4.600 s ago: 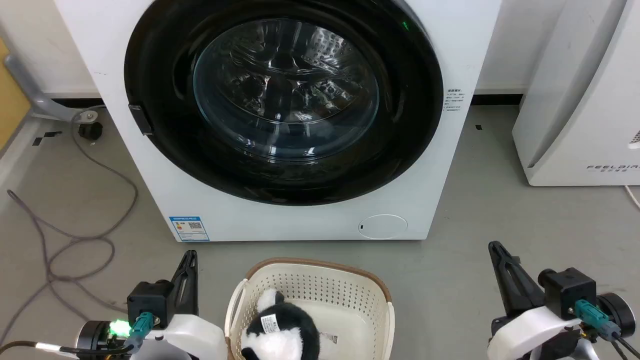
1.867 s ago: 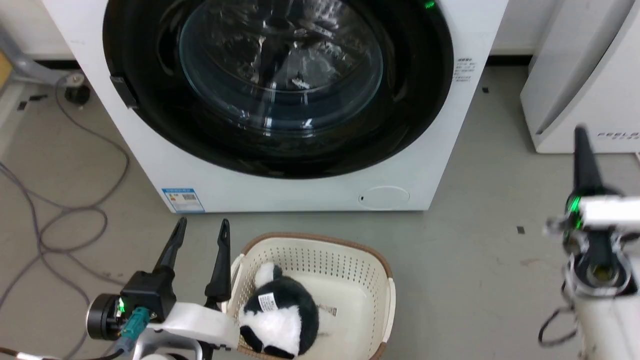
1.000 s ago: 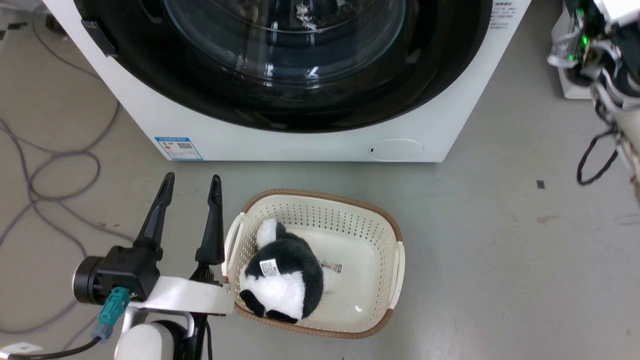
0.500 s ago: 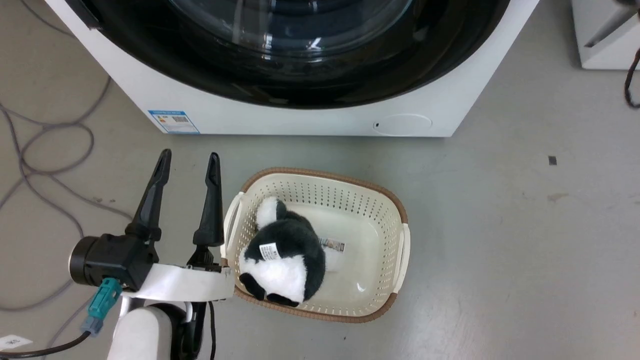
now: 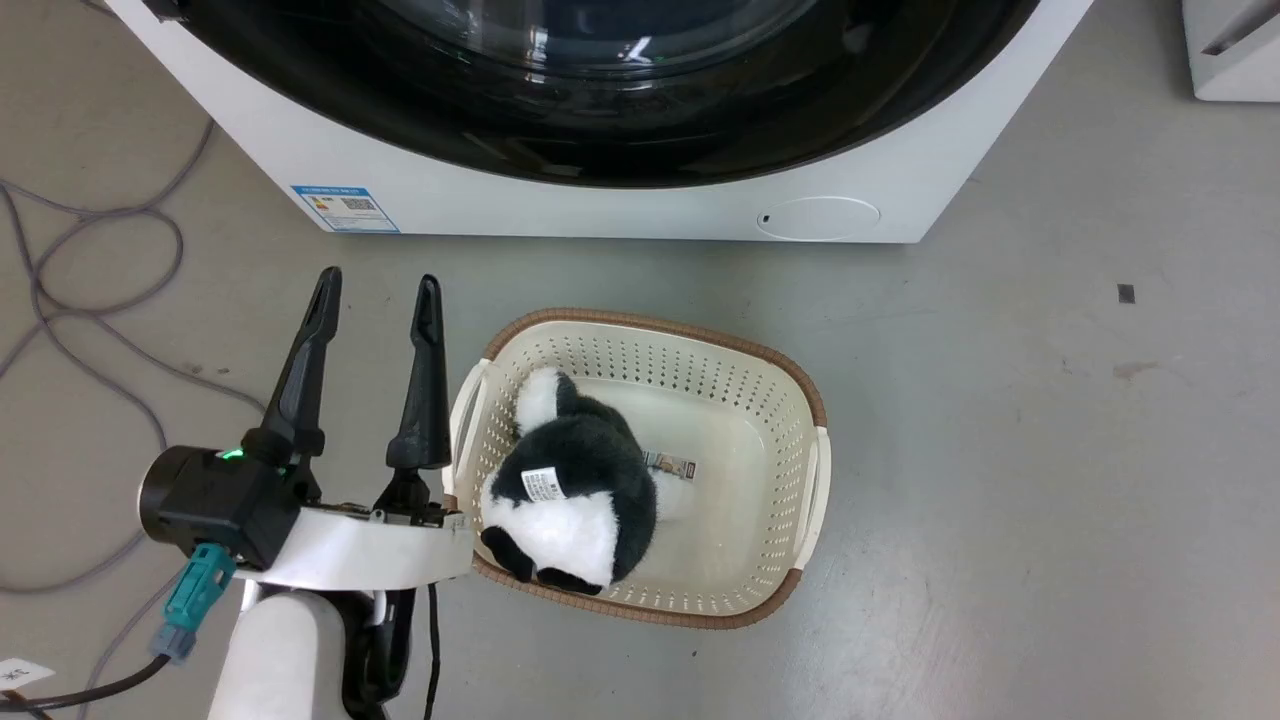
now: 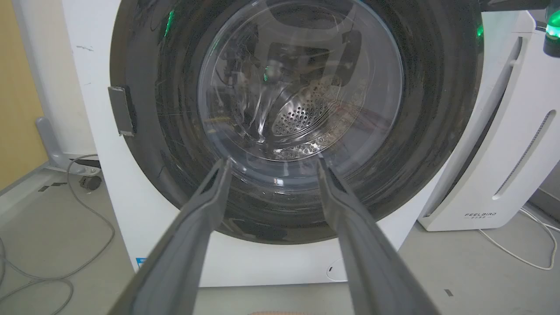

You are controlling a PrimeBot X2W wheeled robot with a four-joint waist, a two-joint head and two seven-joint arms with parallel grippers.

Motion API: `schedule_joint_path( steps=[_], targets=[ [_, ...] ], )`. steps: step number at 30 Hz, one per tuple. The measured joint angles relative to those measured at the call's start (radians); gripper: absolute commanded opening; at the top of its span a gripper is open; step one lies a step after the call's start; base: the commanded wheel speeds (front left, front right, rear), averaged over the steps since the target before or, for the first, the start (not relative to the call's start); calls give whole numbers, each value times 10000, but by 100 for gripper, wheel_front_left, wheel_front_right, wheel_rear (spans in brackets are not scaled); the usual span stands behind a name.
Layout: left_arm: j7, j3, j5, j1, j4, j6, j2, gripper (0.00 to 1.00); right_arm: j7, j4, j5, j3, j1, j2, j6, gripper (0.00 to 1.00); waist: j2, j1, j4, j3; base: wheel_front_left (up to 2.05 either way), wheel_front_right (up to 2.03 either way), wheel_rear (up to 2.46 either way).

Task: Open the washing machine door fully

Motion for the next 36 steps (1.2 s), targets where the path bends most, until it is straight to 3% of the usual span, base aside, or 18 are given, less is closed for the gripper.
schedule_joint_path(
  steps=[18, 36],
  targets=[
    [0, -128, -67, 3, 305, 54, 0, 100, 1168, -1206, -447, 148, 1023, -36, -2, 0, 0, 0, 32, -510, 0, 0, 0],
    [0, -247, 548, 1592, 1181, 113, 2, 100, 1120, -5265, 82, 180, 4706, -1060, -2, 0, 0, -1, 156, -2660, 0, 0, 0]
  ],
)
